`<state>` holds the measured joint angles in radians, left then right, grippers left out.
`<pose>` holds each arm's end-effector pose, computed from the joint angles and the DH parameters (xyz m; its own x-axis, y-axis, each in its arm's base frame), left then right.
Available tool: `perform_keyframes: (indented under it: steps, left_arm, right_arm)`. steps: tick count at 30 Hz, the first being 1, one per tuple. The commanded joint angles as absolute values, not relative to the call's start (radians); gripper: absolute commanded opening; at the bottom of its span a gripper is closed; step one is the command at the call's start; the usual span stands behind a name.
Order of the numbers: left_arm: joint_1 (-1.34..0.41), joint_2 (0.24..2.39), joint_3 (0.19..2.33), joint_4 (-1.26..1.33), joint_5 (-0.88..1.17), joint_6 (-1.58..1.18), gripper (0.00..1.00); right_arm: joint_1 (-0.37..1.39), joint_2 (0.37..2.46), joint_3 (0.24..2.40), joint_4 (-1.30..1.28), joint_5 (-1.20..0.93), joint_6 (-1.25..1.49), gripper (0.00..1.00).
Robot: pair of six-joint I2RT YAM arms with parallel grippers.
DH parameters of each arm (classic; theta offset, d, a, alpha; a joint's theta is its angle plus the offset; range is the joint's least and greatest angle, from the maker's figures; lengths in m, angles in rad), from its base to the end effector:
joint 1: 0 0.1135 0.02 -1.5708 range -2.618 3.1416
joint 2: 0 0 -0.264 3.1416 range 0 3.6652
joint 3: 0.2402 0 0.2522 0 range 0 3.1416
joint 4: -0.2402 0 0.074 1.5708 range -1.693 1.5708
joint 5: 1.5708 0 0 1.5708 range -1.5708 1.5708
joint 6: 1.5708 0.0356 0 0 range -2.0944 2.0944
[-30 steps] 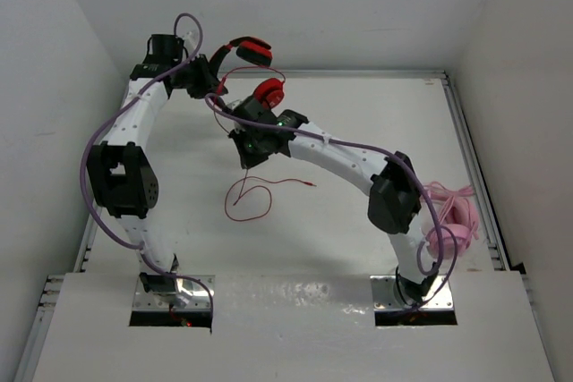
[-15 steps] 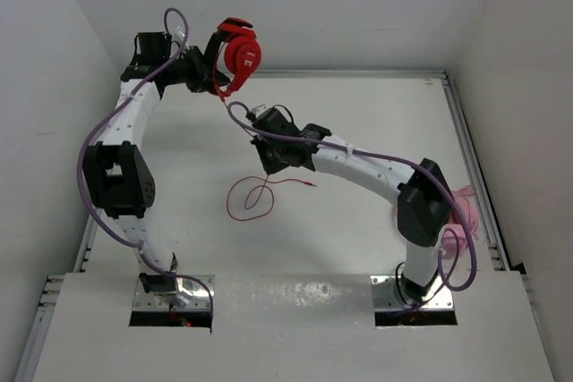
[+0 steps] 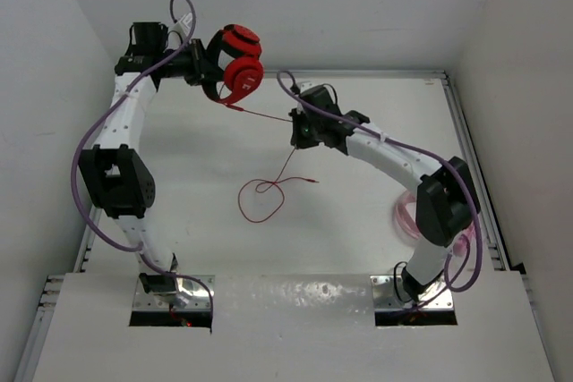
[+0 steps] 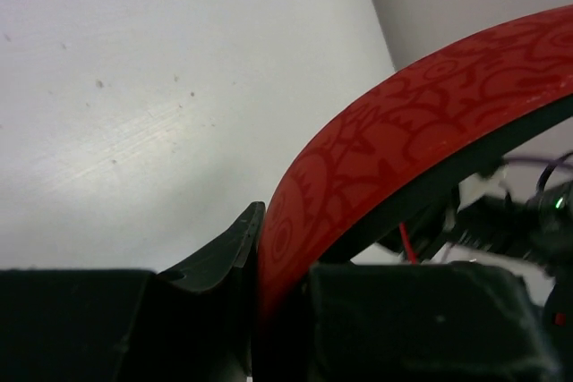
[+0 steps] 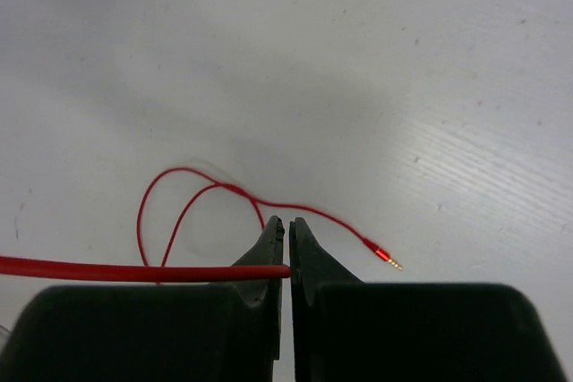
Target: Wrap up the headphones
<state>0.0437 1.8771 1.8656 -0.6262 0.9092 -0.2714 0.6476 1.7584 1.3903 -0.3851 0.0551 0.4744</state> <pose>0.4231 -0.0096 0.3653 -0.7356 -0.1970 -0.6481 0.4249 0.6110 -0.6679 0.3196 0.2393 0.2658 -0.7458 0.0078 -0.6662 -0.2581 0.9184 0.2997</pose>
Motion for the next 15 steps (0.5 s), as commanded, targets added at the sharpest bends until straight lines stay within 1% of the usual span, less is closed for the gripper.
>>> perform_keyframes:
  steps: [1, 2, 4, 5, 9, 11, 14, 15]
  left_arm:
    - [0.019, 1.813, 2.009, -0.796, 0.931, 0.042, 0.0]
    - [0.014, 1.815, 2.017, -0.855, 0.925, 0.133, 0.0]
    - [-0.006, 1.813, 2.026, -0.906, 0.919, 0.208, 0.0]
    - [-0.026, 1.813, 2.036, -0.964, 0.911, 0.291, 0.0]
    - [-0.095, 1.832, 2.039, -1.11, 0.741, 0.51, 0.0]
    - [-0.129, 1.838, 2.022, -1.175, 0.698, 0.619, 0.0]
    - [-0.175, 1.848, 1.985, -1.232, 0.6, 0.731, 0.0]
    - [-0.19, 1.855, 1.971, -1.239, 0.531, 0.751, 0.0]
  right_arm:
    - [0.588, 1.762, 1.459, -0.336, -0.015, 0.423, 0.0]
    - [0.562, 1.781, 1.509, -0.345, -0.035, 0.416, 0.0]
    - [0.546, 1.822, 1.578, -0.389, -0.074, 0.381, 0.0]
    - [0.535, 1.866, 1.651, -0.409, -0.08, 0.368, 0.0]
    - [0.496, 1.939, 1.804, -0.465, -0.106, 0.337, 0.0]
    - [0.457, 1.962, 1.877, -0.468, -0.113, 0.339, 0.0]
    - [0.419, 1.977, 1.974, -0.494, -0.129, 0.327, 0.0]
    - [0.416, 1.982, 1.994, -0.512, -0.136, 0.312, 0.0]
